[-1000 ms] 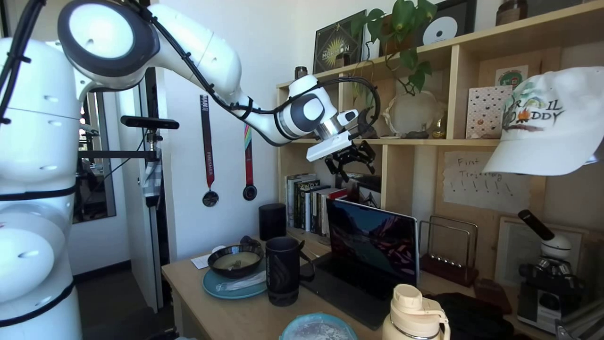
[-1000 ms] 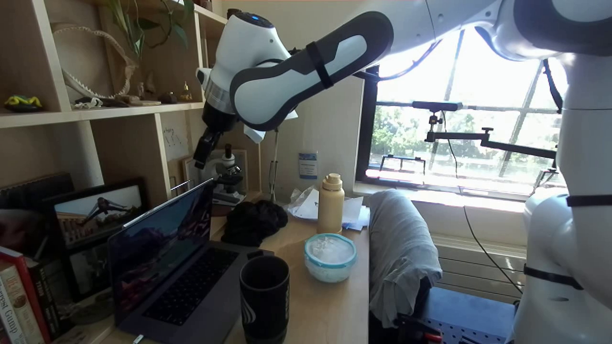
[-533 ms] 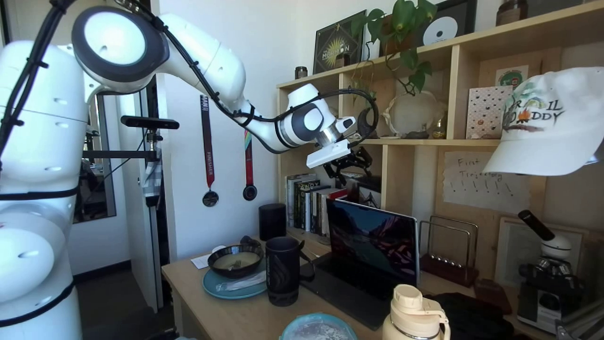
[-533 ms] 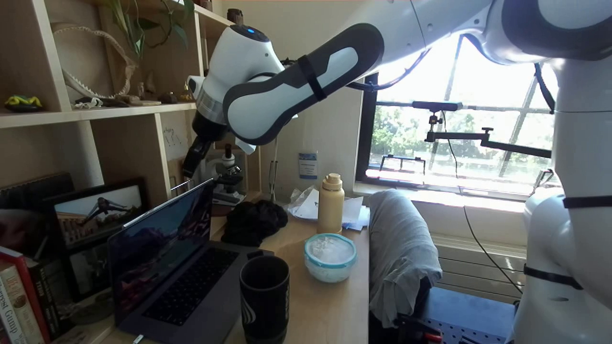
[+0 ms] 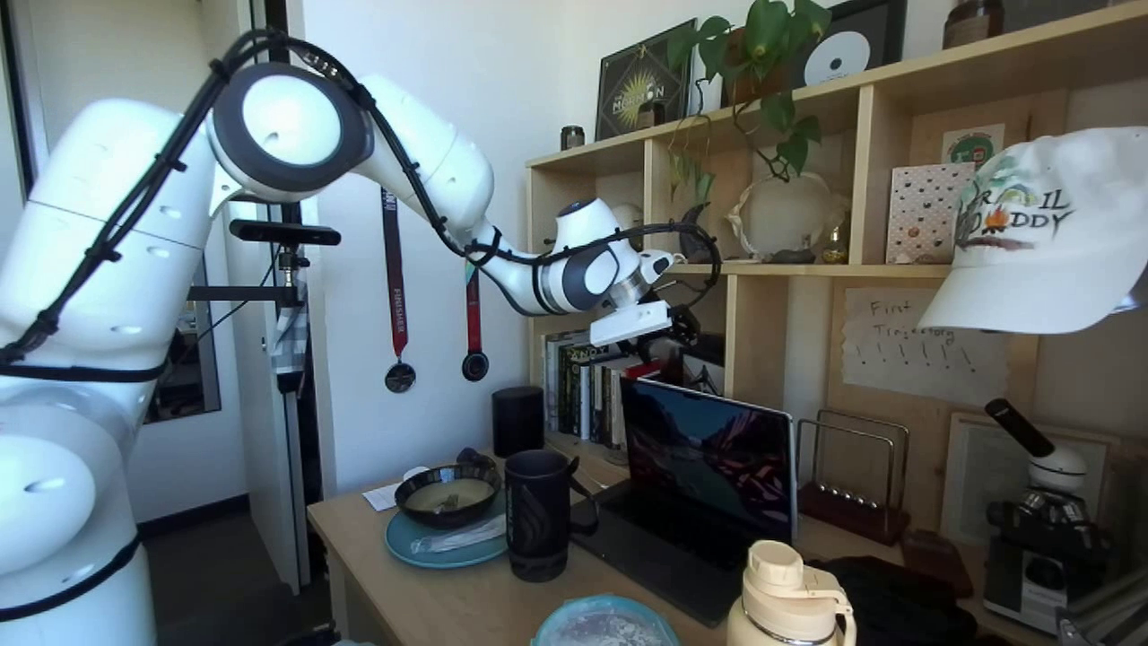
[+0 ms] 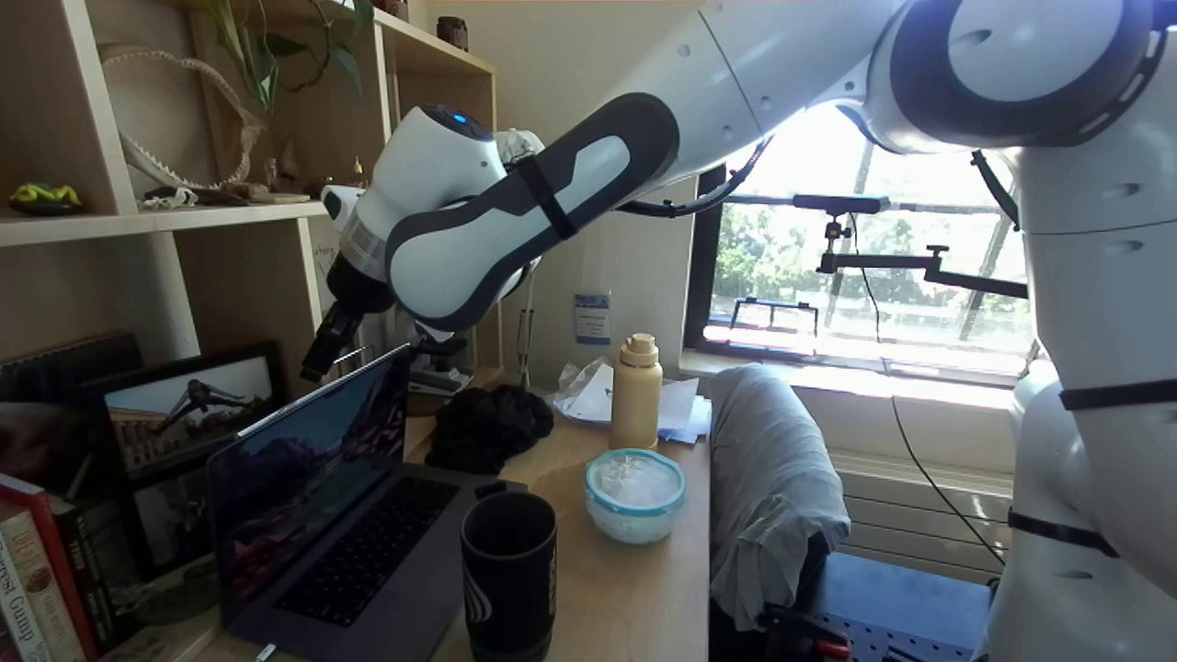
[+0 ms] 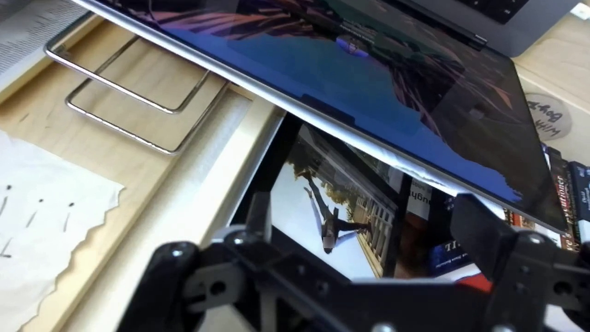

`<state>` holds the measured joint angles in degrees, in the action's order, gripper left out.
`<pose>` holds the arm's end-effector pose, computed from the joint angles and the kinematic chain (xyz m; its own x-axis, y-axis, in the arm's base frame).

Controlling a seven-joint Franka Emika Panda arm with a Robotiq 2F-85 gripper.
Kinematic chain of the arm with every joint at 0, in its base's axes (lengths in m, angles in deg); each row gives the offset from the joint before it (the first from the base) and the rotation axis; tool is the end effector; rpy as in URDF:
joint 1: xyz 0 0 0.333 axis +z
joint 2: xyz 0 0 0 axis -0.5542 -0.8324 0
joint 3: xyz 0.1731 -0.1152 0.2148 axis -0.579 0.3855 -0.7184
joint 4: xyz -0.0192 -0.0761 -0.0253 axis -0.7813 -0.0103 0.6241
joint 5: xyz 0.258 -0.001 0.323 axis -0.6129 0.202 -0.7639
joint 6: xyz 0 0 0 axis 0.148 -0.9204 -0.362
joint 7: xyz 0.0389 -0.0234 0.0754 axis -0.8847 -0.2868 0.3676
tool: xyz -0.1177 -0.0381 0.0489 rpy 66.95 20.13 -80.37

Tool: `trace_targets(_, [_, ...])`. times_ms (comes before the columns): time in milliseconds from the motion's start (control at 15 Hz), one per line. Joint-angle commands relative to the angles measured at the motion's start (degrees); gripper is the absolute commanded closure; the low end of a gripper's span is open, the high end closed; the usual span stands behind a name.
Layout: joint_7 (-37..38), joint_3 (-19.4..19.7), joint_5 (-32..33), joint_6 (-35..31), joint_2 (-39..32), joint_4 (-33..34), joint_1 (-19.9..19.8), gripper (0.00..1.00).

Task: Close the laptop

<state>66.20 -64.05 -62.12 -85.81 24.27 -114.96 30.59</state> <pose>0.7139 -0.0282 0.3851 0.6913 0.4769 0.5429 0.3236 -0.8760 0.3575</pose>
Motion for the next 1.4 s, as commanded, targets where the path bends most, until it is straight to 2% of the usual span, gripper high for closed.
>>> trace_targets(0, [-5.6,-3.7,-3.8,-3.0,-5.0,5.1,-3.1,0.00])
trace_targets(600, [-11.2,-10.9,-6.3,-2.9,-14.6,15.3,-8.3,0.00])
trace_targets(933, [-10.1,-11.6,-5.8,-1.5,-16.4,17.3,-8.9,0.00])
trace_targets(1333, [-8.7,-12.1,-5.4,-2.0,-17.1,15.9,-9.3,0.00])
